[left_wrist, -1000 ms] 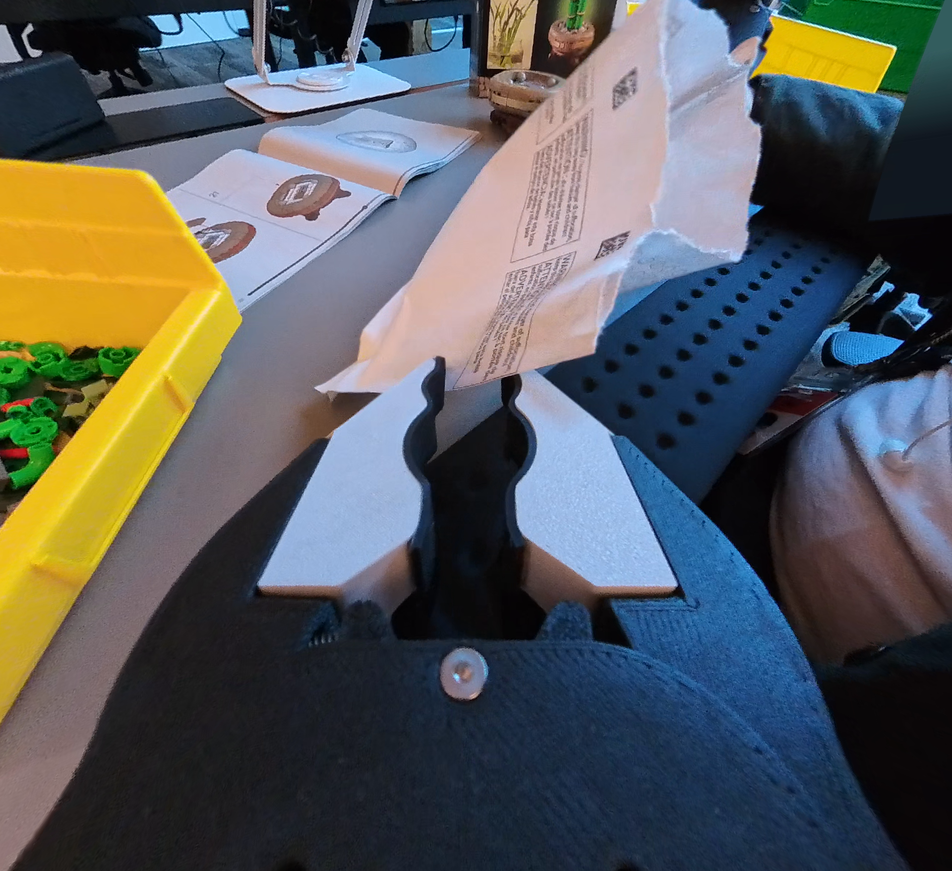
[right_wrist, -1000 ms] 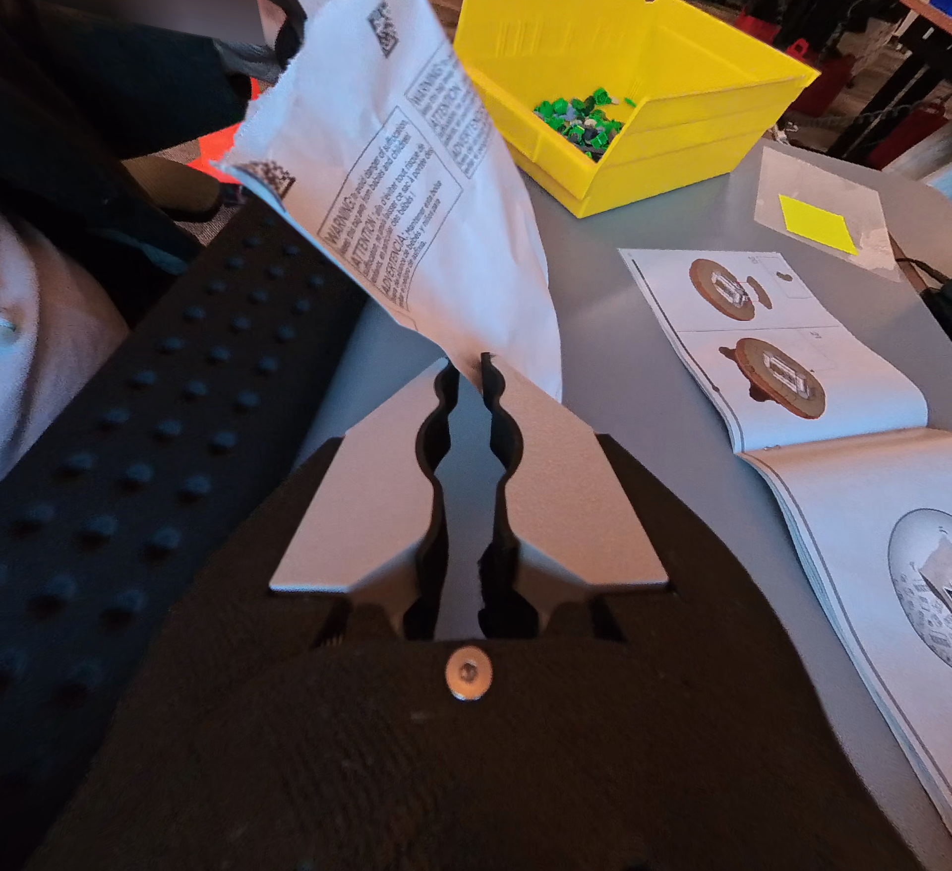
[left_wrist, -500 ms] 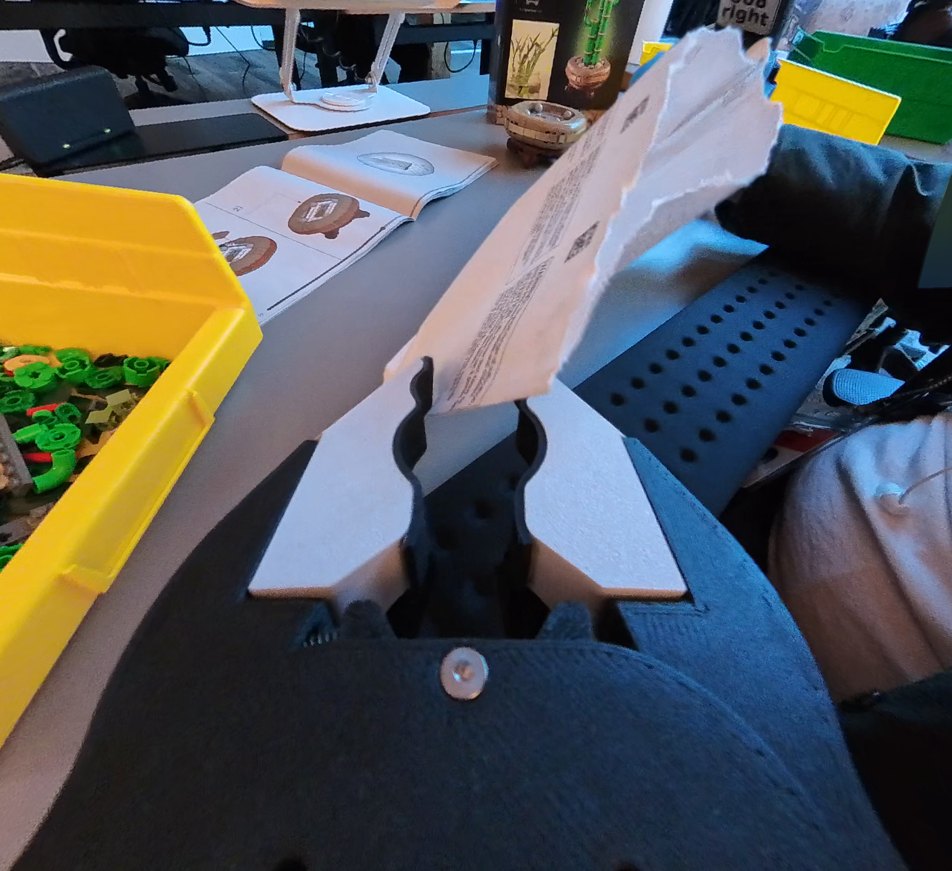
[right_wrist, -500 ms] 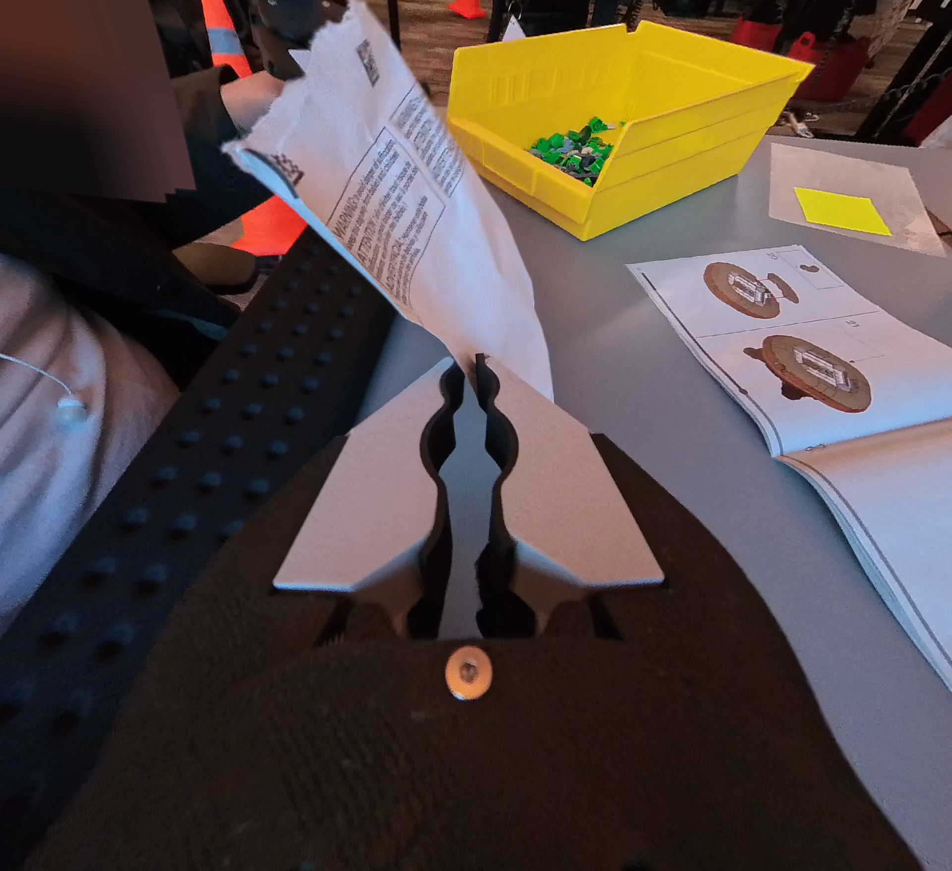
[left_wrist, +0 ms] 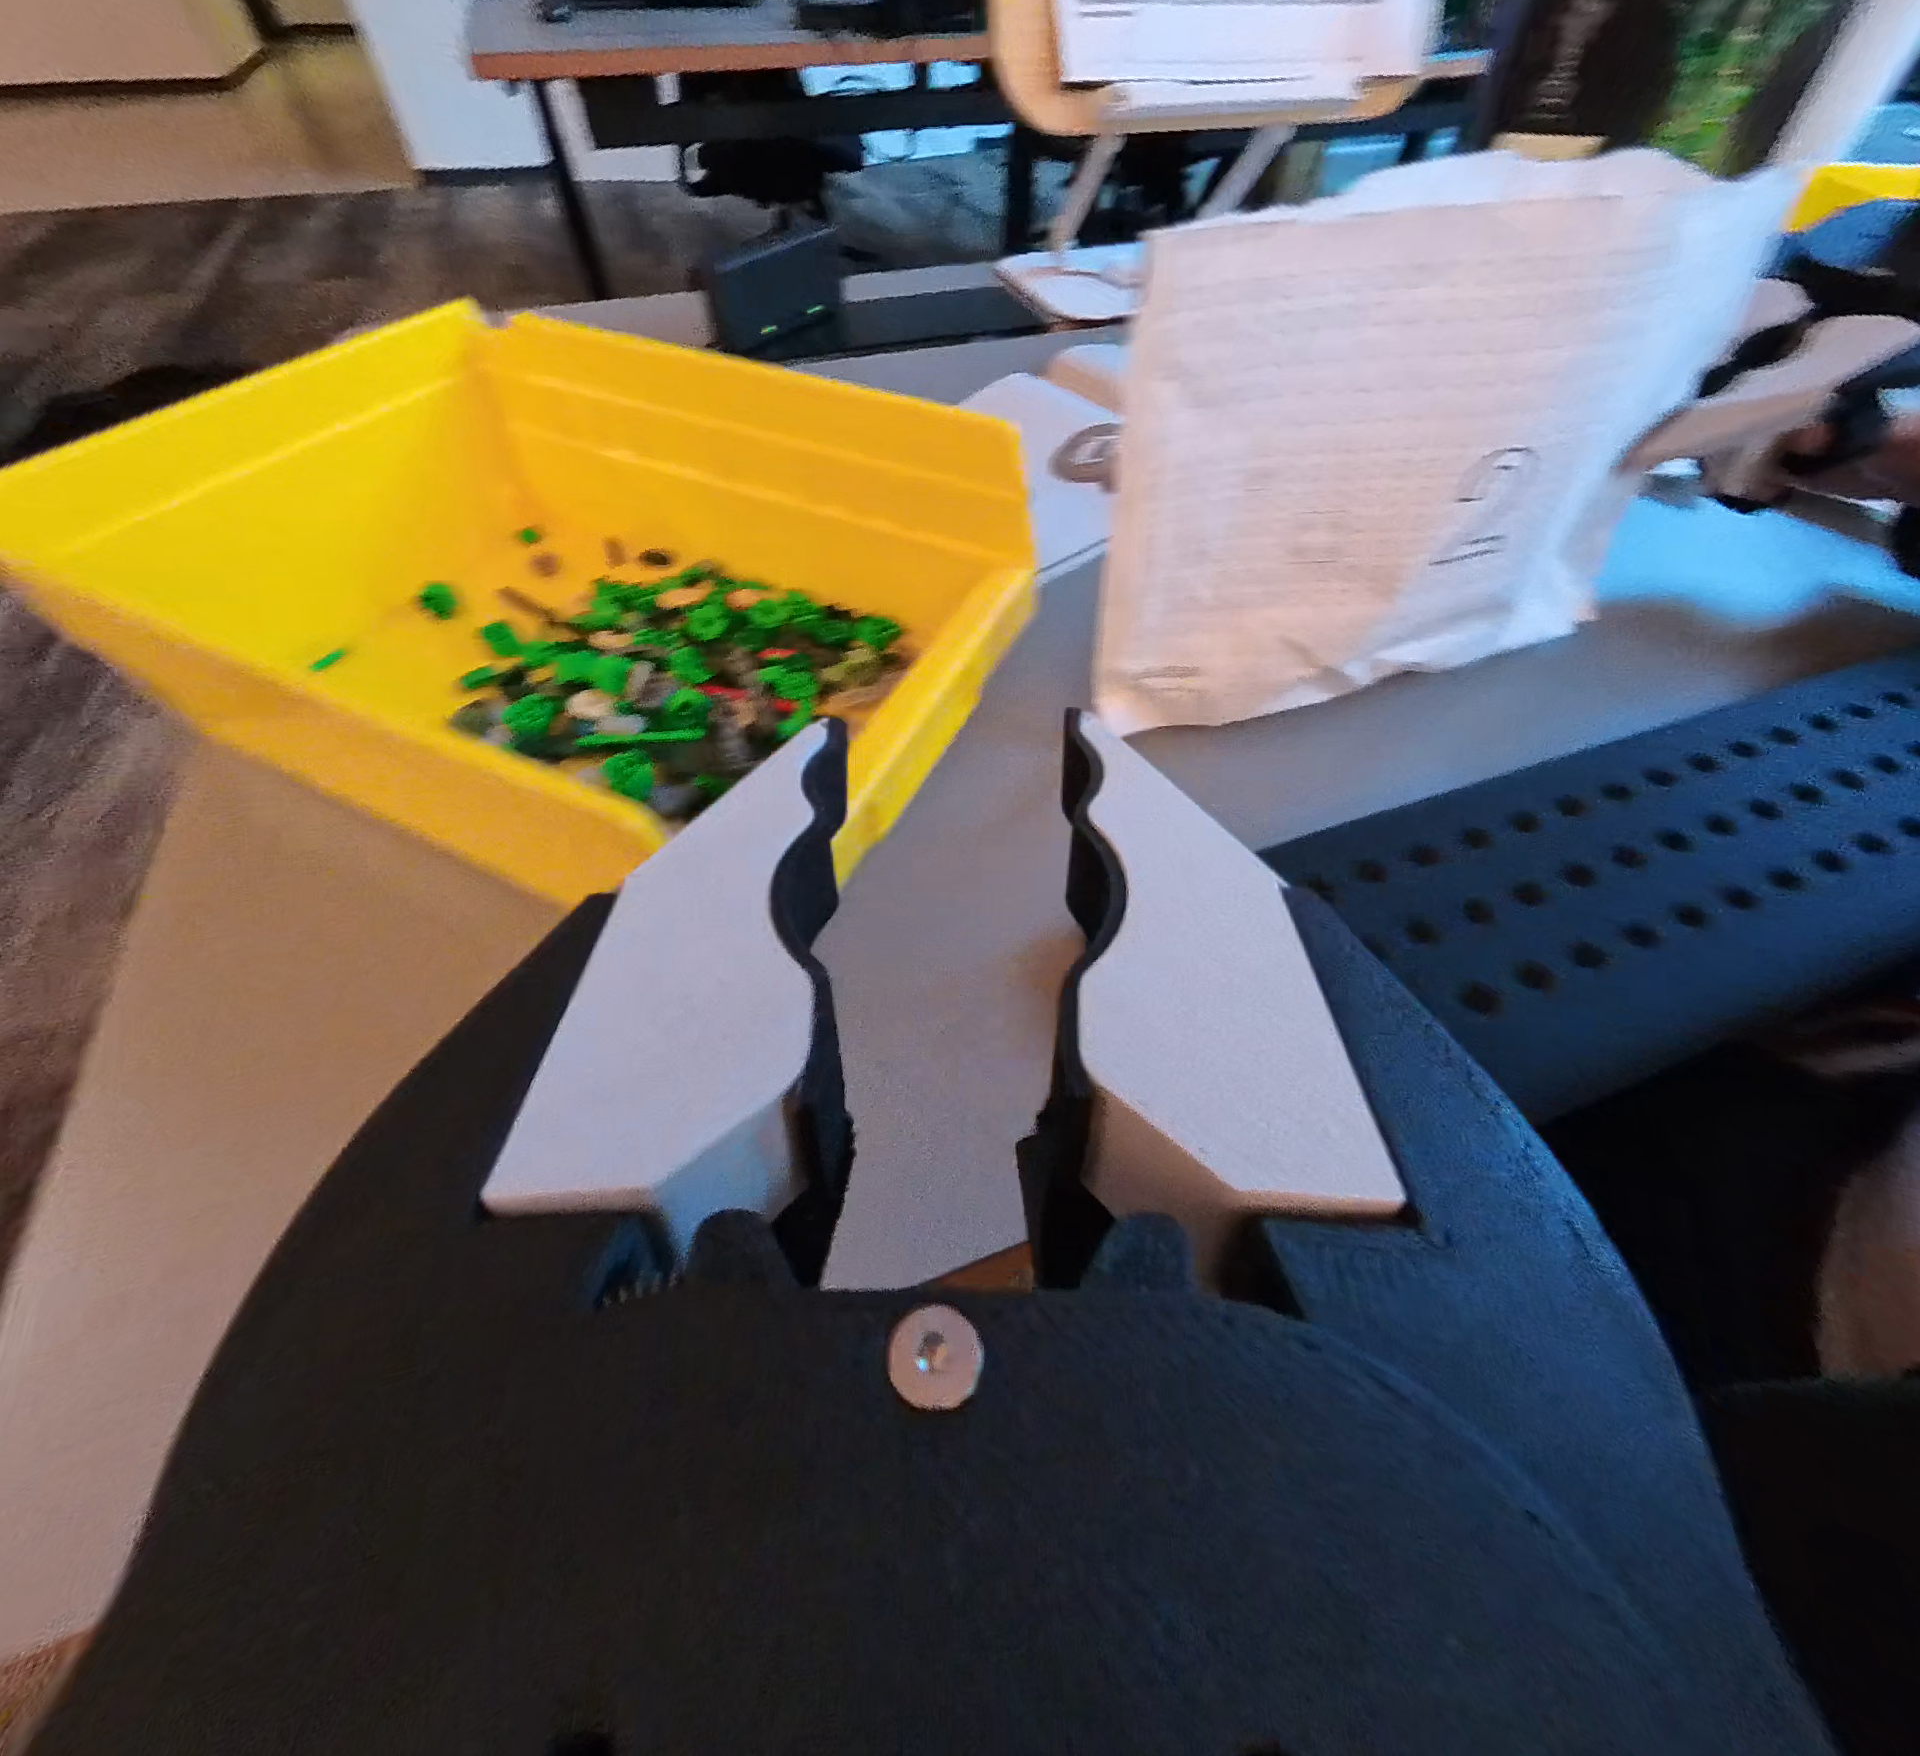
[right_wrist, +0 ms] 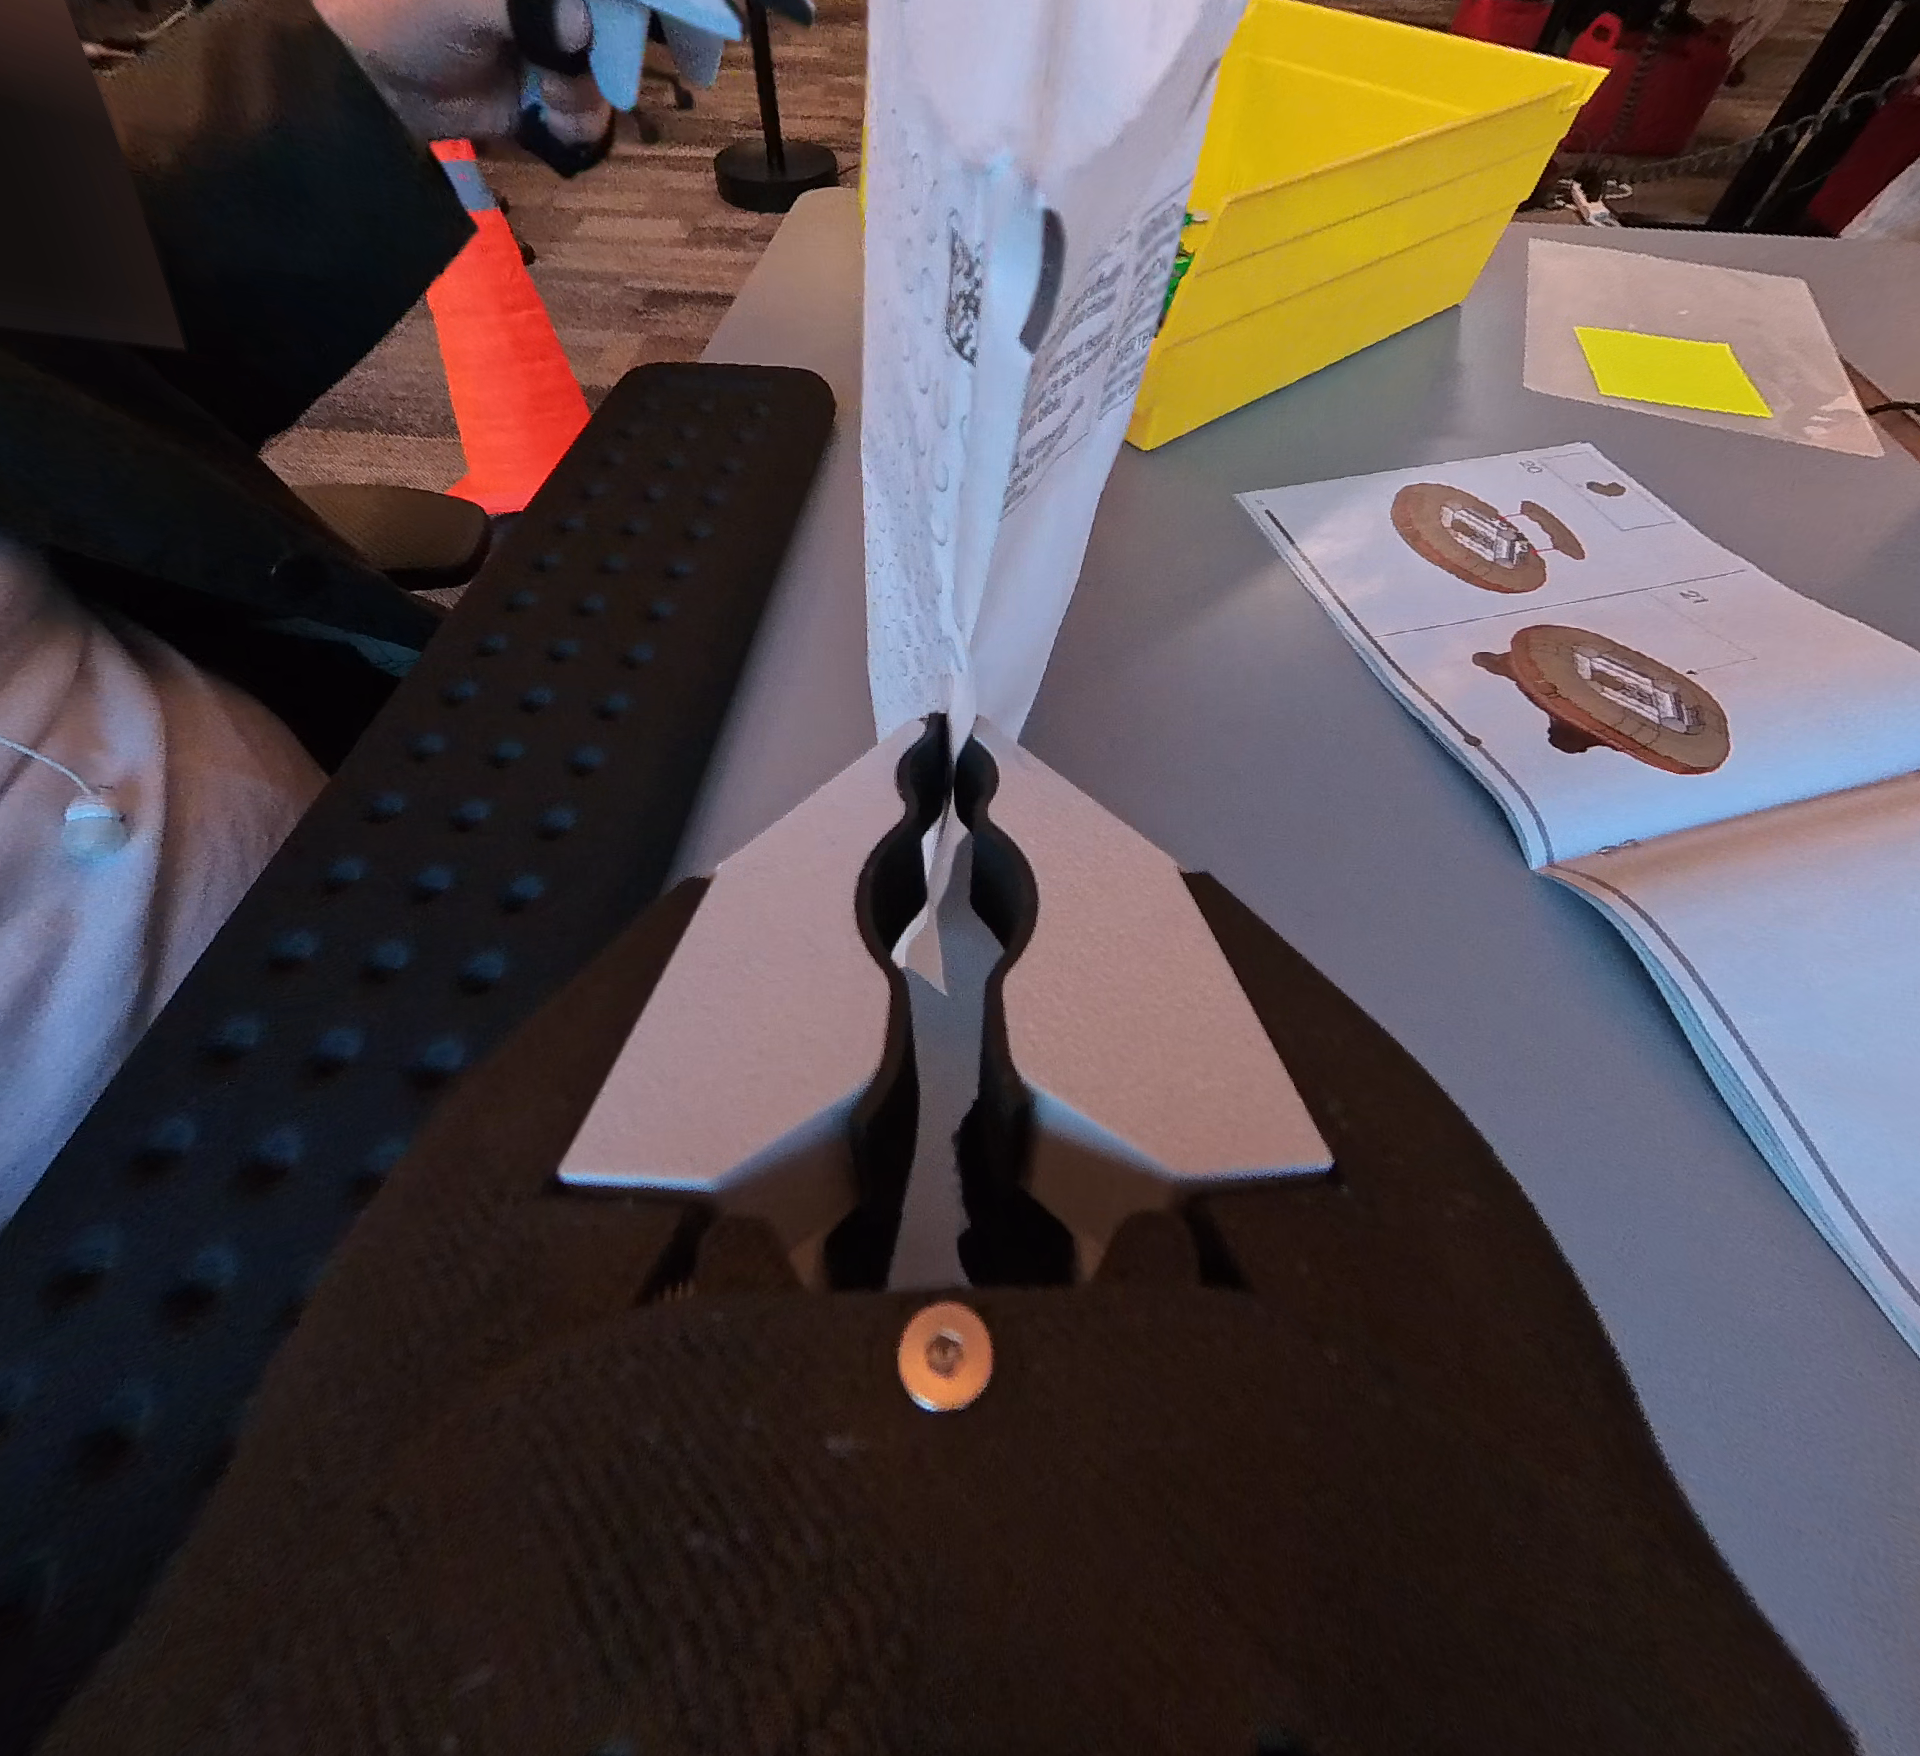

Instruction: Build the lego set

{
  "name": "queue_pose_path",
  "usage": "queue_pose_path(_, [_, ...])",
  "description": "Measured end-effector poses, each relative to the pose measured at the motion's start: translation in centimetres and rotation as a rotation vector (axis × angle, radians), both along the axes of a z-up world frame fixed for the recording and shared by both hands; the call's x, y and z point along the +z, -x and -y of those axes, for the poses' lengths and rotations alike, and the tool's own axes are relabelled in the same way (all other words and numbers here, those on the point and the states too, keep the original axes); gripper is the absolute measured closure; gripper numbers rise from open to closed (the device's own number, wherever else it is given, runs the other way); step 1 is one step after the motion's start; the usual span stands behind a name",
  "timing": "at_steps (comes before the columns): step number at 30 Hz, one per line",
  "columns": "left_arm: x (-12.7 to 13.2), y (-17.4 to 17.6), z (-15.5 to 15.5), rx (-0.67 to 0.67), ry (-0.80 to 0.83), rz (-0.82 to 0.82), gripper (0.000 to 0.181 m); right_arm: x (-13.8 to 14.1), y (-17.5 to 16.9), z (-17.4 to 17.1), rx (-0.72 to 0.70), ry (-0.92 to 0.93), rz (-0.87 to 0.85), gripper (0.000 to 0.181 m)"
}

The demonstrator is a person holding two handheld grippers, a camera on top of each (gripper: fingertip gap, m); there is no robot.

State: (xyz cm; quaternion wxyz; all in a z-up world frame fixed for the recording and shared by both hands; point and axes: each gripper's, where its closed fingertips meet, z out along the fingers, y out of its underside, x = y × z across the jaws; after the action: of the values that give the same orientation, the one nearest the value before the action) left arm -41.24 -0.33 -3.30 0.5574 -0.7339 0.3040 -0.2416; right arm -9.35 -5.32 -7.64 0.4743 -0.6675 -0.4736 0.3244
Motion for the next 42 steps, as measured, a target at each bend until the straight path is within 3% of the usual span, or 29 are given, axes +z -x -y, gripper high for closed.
queue_pose_path(4, [0.1, 3.6, -2.5, 0.120, 0.085, 0.062, 0.137, 0.0, -0.1, -0.1, -0.005, -0.046, 0.021, 0.181])
queue_pose_path(7, [1.1, 4.3, -3.6, 0.141, 0.104, 0.163, 0.136, -0.1, -0.1, -0.2, -0.013, -0.072, 0.041, 0.181])
queue_pose_path(11, [1.5, 4.4, -4.7, 0.158, 0.099, 0.178, 0.136, -0.1, -0.3, -0.5, -0.025, -0.081, 0.043, 0.181])
queue_pose_path(13, [2.2, 3.3, -4.5, 0.122, 0.089, 0.191, 0.139, -0.1, -0.5, -0.7, -0.038, -0.090, 0.045, 0.181])
queue_pose_path(17, [3.4, -2.2, -1.9, -0.102, 0.060, 0.170, 0.153, -0.2, -1.0, -1.2, -0.056, -0.101, 0.044, 0.180])
queue_pose_path(22, [2.4, -8.3, -0.4, -0.271, 0.019, 0.067, 0.147, -0.1, -1.1, -1.1, -0.032, -0.067, 0.014, 0.181])
queue_pose_path(30, [0.5, -13.2, -2.0, -0.352, 0.008, 0.044, 0.128, 0.0, -1.5, 0.3, 0.080, -0.028, -0.015, 0.181])
queue_pose_path(34, [-0.1, -14.4, -2.0, -0.390, 0.017, 0.032, 0.129, -0.2, -1.8, 0.7, 0.131, -0.050, -0.010, 0.181])
queue_pose_path(39, [-1.3, -15.4, -0.3, -0.524, 0.048, 0.017, 0.172, -0.5, -2.2, 0.5, 0.126, -0.011, -0.021, 0.181])
queue_pose_path(42, [-1.6, -15.6, -0.1, -0.530, 0.069, 0.032, 0.179, -0.2, -2.3, 0.0, 0.098, -0.015, -0.046, 0.181])
